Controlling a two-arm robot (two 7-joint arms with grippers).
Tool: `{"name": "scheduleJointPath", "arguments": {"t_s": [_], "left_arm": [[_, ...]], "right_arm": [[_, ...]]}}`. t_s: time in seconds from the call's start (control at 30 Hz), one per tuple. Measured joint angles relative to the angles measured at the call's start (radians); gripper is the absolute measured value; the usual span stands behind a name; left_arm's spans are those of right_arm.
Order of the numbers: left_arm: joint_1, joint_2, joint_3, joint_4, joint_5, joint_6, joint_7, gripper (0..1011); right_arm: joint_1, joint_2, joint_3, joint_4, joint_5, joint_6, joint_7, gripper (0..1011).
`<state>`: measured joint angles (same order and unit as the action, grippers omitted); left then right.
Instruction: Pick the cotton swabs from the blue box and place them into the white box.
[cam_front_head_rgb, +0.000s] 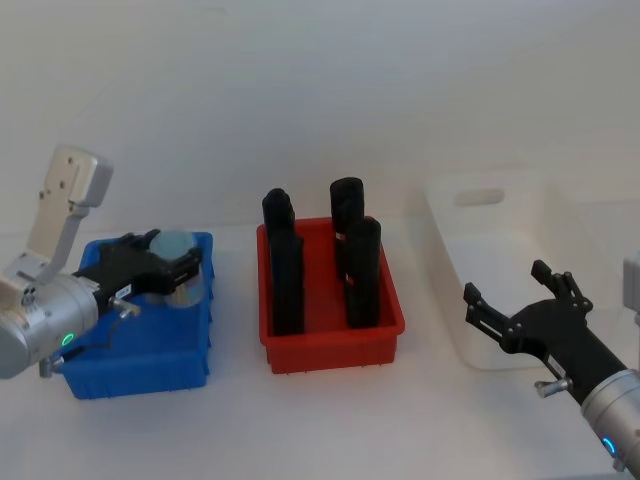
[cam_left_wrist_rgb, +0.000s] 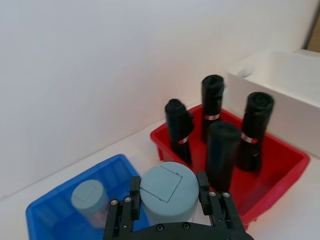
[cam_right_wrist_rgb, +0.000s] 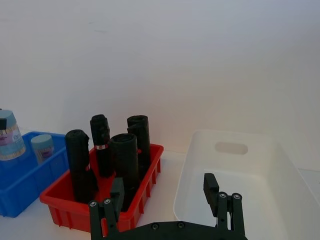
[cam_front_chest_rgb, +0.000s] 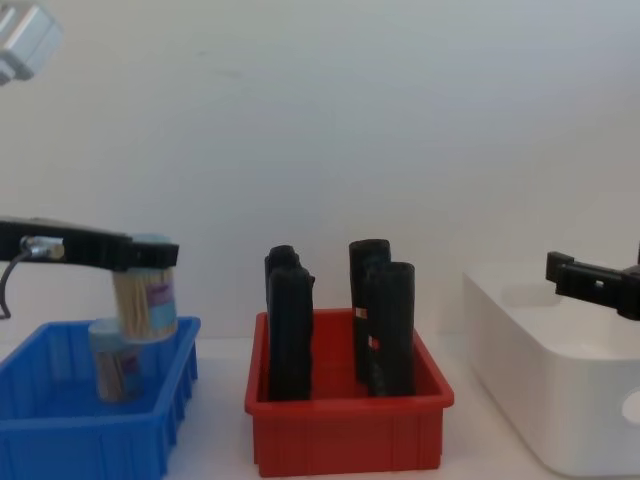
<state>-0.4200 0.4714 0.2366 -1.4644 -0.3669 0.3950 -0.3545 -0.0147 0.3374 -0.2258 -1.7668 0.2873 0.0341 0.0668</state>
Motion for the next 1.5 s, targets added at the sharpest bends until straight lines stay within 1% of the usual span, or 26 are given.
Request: {"name": "scheduleJointPath", "arguments": {"t_s": [0.03,0.1,0.23,0.33,0.37,0.4,0.47,0.57,0.6,0.7,0.77,0.93,1.17,1.27,1.5], "left_arm": [[-0.003,0.002,0.000,-0.010,0.001,0.009,-0.023,669],[-0.007,0.003,0.000,-0.019,0.001,0.017,-0.043,670],[-0.023,0.006,0.003,-0.047,0.007,0.037,-0.105,669],[-0.031,0.006,0.006,-0.056,0.012,0.046,-0.136,670],[-0.038,0.006,0.010,-0.062,0.016,0.052,-0.160,669],[-0.038,0.006,0.010,-0.062,0.016,0.052,-0.160,669],[-0.052,0.003,0.016,-0.074,0.025,0.063,-0.205,669],[-0.062,0.001,0.020,-0.077,0.031,0.067,-0.235,669],[-0.067,0.001,0.022,-0.077,0.035,0.068,-0.256,669],[-0.075,0.001,0.026,-0.077,0.039,0.068,-0.284,669],[-0.078,0.001,0.027,-0.077,0.040,0.068,-0.293,669],[-0.079,0.003,0.029,-0.077,0.039,0.068,-0.293,669],[-0.069,0.007,0.029,-0.079,0.029,0.067,-0.254,669],[-0.066,0.008,0.028,-0.078,0.025,0.065,-0.240,669],[-0.060,0.010,0.028,-0.076,0.019,0.062,-0.220,669]], "right_arm": [[0.000,0.000,0.000,0.000,0.000,0.000,0.000,1001],[0.000,0.000,0.000,0.000,0.000,0.000,0.000,1002],[0.000,0.000,0.000,0.000,0.000,0.000,0.000,1001],[0.000,0.000,0.000,0.000,0.000,0.000,0.000,1001],[0.000,0.000,0.000,0.000,0.000,0.000,0.000,1001],[0.000,0.000,0.000,0.000,0.000,0.000,0.000,1002],[0.000,0.000,0.000,0.000,0.000,0.000,0.000,1002],[0.000,0.000,0.000,0.000,0.000,0.000,0.000,1001],[0.000,0.000,0.000,0.000,0.000,0.000,0.000,1002],[0.000,0.000,0.000,0.000,0.000,0.000,0.000,1001],[0.000,0.000,0.000,0.000,0.000,0.000,0.000,1001],[0.000,0.000,0.000,0.000,0.000,0.000,0.000,1002],[0.001,-0.001,0.000,0.000,-0.001,0.000,0.007,1001],[0.003,-0.002,-0.002,0.000,-0.004,0.001,0.018,1001],[0.013,-0.011,-0.014,-0.003,-0.018,0.006,0.073,1001]]}}
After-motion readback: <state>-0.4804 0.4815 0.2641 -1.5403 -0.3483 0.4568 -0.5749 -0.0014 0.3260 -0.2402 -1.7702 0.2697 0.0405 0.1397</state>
